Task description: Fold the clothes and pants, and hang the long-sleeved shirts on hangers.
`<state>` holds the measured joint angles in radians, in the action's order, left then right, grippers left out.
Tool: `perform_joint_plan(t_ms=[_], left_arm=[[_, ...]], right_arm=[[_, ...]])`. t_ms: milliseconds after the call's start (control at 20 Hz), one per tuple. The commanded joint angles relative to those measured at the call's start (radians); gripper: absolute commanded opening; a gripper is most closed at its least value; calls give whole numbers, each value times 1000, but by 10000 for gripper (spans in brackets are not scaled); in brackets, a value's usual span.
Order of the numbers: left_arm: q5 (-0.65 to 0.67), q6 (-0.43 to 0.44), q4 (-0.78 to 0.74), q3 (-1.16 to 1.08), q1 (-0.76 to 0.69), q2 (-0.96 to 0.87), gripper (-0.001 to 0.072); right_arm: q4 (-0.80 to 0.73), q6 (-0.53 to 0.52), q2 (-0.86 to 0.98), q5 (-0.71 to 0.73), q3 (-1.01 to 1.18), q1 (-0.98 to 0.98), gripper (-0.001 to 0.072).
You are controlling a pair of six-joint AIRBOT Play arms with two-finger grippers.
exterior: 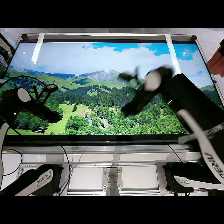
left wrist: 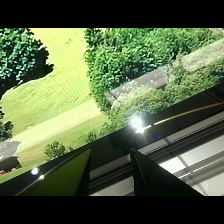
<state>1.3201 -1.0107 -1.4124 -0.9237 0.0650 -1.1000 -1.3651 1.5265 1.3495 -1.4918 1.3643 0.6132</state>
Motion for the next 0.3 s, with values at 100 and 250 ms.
perform_joint_plan(t_ms=[100,250], left_arm=[[0,0,0,0,-1,0,298],[0,0,0,0,-1,0,298]], right_arm=[[-26,78,0,175,-290,255,25],[-19,150,0,175,-336,292,25]])
